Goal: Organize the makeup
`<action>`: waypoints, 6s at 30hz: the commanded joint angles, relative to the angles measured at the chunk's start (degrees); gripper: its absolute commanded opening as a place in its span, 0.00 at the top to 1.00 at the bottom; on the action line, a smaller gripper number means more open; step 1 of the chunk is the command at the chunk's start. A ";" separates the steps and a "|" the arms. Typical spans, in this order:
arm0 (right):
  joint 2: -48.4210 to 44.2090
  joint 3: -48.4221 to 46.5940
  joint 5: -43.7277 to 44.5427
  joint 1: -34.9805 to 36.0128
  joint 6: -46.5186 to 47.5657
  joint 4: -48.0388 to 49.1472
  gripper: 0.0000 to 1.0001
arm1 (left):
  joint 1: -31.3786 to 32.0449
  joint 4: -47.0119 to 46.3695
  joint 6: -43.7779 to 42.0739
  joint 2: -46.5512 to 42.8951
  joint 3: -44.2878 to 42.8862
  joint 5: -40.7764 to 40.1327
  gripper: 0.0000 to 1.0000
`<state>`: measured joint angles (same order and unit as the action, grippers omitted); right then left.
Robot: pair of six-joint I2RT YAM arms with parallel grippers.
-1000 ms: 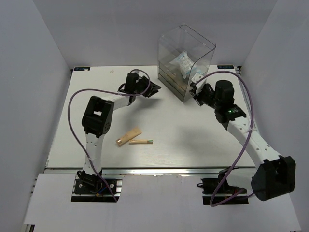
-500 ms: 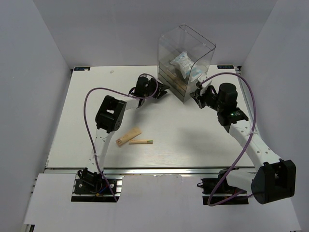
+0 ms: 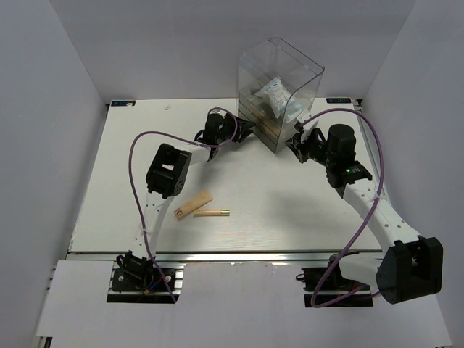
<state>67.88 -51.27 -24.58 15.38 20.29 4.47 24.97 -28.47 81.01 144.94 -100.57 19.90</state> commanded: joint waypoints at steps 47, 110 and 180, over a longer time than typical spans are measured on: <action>0.15 -1.12 -2.22 -1.40 -0.08 0.37 0.90 | 0.17 -8.36 3.19 1.14 3.36 -4.52 1.00; 43.30 -22.30 14.29 43.68 5.02 -19.06 0.39 | -20.49 60.46 -54.73 -83.32 46.15 -28.69 0.02; 29.69 -34.09 -13.56 11.43 9.50 -14.67 0.37 | 1.30 51.75 -74.33 -63.92 54.71 -17.44 0.13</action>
<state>102.24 -89.52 -25.98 26.81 30.30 -12.91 24.05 22.28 10.92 78.50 -42.22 3.51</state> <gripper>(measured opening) 0.619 0.873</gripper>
